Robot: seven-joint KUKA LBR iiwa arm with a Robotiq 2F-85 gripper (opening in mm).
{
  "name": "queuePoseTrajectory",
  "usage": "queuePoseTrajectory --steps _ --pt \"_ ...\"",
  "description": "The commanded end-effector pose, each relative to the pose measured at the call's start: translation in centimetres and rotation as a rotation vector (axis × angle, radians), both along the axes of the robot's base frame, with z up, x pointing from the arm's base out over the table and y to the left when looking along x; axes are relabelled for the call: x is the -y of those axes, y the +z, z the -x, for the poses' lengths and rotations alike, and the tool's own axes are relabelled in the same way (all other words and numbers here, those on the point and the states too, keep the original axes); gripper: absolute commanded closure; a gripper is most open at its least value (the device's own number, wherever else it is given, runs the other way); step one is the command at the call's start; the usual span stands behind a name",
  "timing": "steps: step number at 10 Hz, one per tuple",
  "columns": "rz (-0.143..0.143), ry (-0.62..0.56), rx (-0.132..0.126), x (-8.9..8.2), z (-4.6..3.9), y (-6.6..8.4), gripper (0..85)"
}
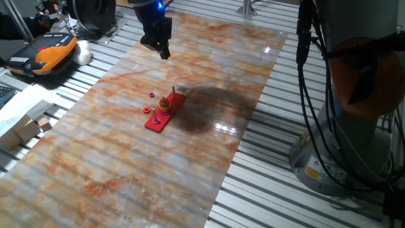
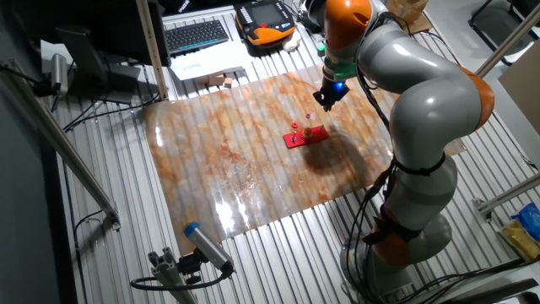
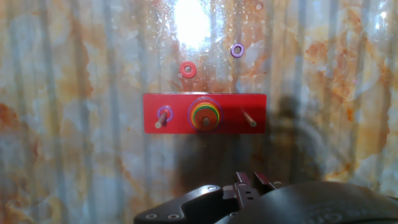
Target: Take out one Hanoi block and throw it aside
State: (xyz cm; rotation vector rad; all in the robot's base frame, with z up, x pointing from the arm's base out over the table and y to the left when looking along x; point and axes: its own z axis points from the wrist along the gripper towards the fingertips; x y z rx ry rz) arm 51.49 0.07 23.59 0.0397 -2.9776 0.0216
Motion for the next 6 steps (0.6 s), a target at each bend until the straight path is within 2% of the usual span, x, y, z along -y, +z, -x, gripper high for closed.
queuePoseTrajectory --steps 1,2,4,5,6 --pt "0.000 0.004 0.000 0.00 0.01 0.00 68.0" --pt "-0.002 -0.004 0.001 0.00 0.01 0.00 68.0" --pt "-0.066 -0.058 0.075 0.00 0.01 0.00 68.0" --pt "-0.074 -0.071 0.075 0.00 0.01 0.00 68.0" --pt "-0.065 -0.089 0.069 0.00 0.01 0.00 68.0"
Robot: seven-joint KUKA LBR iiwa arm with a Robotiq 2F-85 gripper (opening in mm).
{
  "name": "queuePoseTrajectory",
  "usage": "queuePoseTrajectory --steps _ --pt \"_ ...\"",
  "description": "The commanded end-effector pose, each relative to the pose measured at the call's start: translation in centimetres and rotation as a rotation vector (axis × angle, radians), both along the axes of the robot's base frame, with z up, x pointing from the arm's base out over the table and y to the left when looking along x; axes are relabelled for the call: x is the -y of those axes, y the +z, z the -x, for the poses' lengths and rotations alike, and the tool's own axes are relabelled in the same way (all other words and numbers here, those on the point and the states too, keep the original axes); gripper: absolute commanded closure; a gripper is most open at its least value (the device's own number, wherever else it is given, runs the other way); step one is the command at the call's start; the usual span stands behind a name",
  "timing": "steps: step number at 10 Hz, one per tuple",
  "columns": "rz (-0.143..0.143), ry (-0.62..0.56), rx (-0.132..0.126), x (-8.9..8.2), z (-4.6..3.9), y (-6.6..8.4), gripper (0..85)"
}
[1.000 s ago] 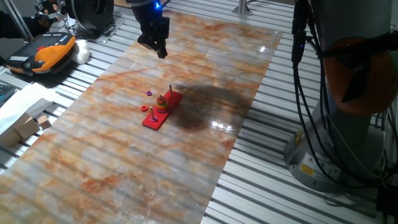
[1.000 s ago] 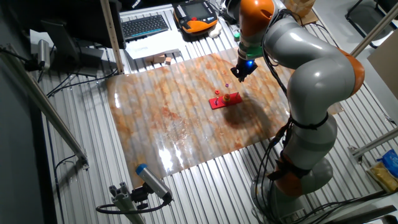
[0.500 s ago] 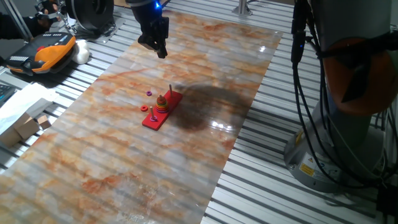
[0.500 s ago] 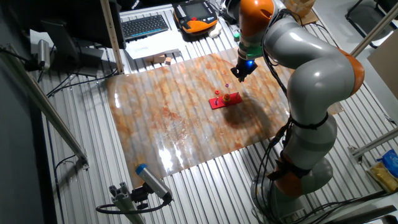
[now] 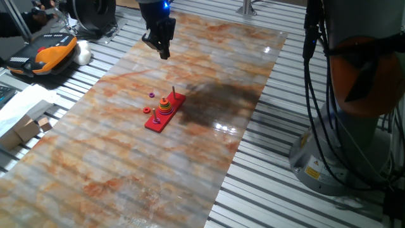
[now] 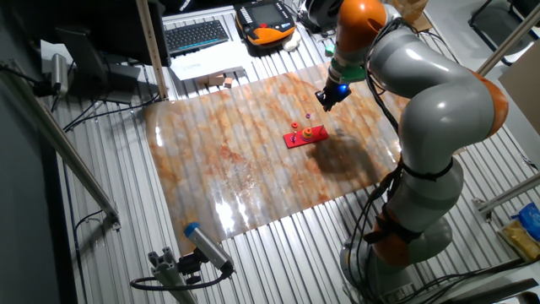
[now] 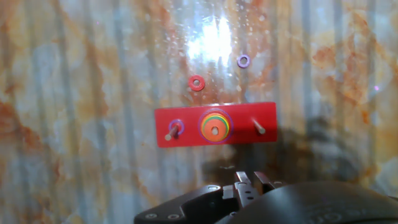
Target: Take out one Hanoi block and throw it aside
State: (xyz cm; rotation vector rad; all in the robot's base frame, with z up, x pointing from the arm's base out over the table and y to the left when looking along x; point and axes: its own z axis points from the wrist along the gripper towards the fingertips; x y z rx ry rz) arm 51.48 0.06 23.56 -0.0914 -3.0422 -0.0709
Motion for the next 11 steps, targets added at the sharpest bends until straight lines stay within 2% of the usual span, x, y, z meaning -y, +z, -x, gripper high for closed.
queuePoseTrajectory --steps 1,4,5,6,8,10,11 --pt "0.017 -0.006 -0.009 -0.01 -0.01 0.02 68.0" --pt "0.017 -0.032 -0.069 -0.01 -0.01 0.02 68.0" --pt "0.024 -0.042 -0.072 -0.01 -0.01 0.02 68.0" --pt "0.029 -0.044 -0.066 -0.01 -0.01 0.02 68.0" --pt "0.011 -0.069 -0.020 -0.01 -0.01 0.02 68.0" --pt "0.000 -0.070 -0.024 -0.01 -0.01 0.02 68.0" --pt "-0.003 -0.081 -0.016 -0.01 -0.01 0.02 68.0"
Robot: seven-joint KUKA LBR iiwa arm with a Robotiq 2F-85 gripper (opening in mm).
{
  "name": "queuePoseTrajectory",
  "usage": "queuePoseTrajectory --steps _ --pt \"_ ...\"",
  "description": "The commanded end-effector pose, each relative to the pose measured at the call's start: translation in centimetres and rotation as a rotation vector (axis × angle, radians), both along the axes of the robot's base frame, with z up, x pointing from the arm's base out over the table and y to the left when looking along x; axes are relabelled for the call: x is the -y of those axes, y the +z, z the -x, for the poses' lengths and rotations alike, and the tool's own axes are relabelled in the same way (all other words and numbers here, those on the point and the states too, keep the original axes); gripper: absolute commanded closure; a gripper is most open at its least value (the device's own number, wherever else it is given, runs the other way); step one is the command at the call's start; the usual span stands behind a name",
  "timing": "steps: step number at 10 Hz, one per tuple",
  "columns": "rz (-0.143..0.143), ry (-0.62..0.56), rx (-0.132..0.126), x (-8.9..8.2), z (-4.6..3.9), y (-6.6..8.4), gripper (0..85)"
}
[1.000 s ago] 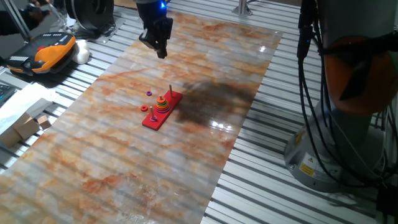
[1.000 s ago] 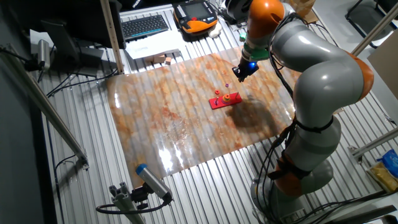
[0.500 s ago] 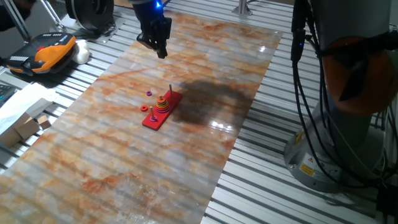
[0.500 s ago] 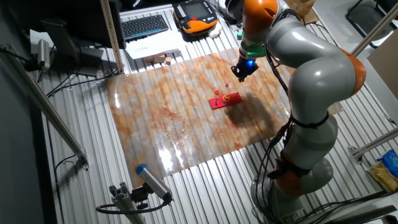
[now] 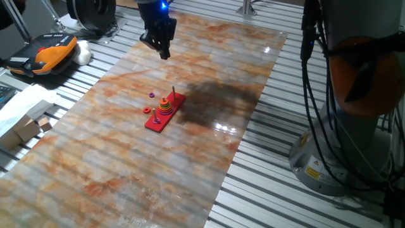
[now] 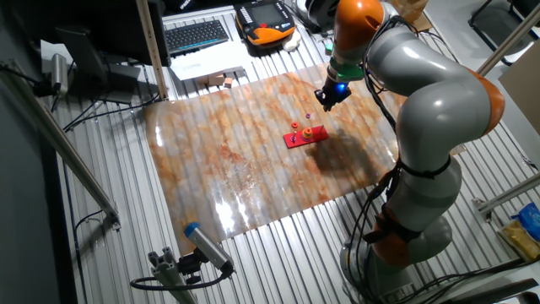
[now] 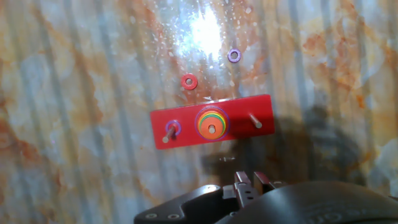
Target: Take out one Hanoi block and throw it aside
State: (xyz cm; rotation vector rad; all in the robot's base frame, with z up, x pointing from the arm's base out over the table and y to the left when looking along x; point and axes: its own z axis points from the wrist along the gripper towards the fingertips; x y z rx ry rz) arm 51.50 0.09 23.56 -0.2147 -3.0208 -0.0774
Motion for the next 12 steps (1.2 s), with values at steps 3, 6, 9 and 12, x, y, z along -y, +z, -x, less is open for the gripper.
queuePoseTrajectory --steps 3,6,9,12 --pt "0.047 -0.055 0.012 -0.3 -0.31 -0.7 34.0" --pt "0.057 -0.068 -0.011 -1.0 -1.88 -3.0 34.0" --pt "0.095 -0.070 0.037 -2.4 -2.50 -5.8 34.0" --pt "0.098 -0.055 0.054 -2.9 -3.08 -8.0 34.0"
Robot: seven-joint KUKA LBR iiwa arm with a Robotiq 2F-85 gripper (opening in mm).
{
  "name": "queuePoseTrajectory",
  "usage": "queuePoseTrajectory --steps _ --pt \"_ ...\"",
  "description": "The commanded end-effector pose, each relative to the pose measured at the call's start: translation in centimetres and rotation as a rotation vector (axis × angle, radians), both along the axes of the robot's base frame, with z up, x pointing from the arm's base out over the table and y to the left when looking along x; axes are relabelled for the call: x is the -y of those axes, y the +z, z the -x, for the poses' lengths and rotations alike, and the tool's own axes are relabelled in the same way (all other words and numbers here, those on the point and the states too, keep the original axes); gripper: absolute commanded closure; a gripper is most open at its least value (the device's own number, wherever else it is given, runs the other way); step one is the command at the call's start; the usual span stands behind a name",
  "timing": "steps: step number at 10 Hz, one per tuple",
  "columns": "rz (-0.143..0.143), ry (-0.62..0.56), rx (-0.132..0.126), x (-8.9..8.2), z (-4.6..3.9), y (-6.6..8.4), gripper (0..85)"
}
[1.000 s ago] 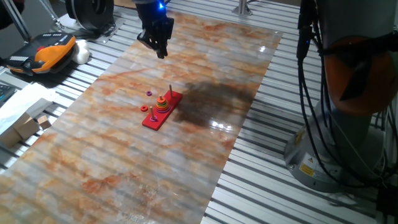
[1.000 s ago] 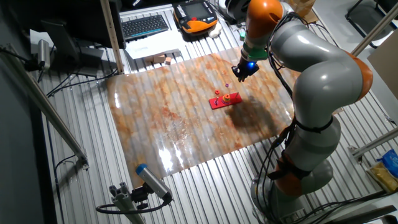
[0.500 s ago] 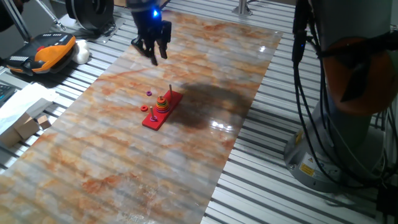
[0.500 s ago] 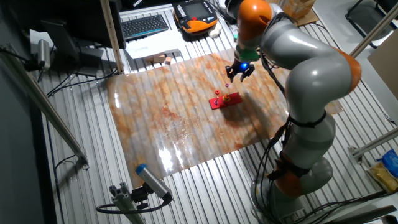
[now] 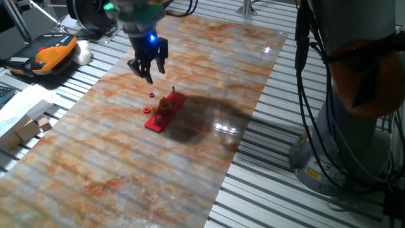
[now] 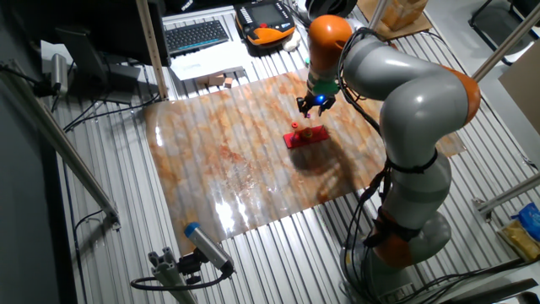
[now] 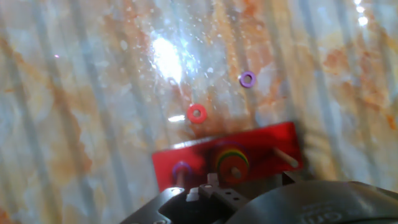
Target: Take out one Hanoi block and throw it aside
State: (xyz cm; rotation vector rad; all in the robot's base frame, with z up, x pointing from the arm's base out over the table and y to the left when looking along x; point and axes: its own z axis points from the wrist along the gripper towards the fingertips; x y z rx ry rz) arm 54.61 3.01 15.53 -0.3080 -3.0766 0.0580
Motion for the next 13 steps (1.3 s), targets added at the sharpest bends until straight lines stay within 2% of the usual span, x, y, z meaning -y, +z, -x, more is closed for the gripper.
queuePoseTrajectory --steps 1,3,5,7,10,13 --pt "-0.007 0.001 0.010 0.0 -0.06 -0.9 34.0" --pt "0.000 -0.003 0.038 -0.5 -0.01 -2.4 34.0" --pt "-0.018 0.007 0.043 -0.3 -0.23 -3.5 34.0" --pt "-0.018 0.012 0.065 -0.2 -0.20 -4.7 34.0" --pt "-0.010 0.012 0.075 -0.4 0.19 -5.4 34.0" --pt "-0.018 0.023 0.099 0.2 0.40 -6.9 34.0"
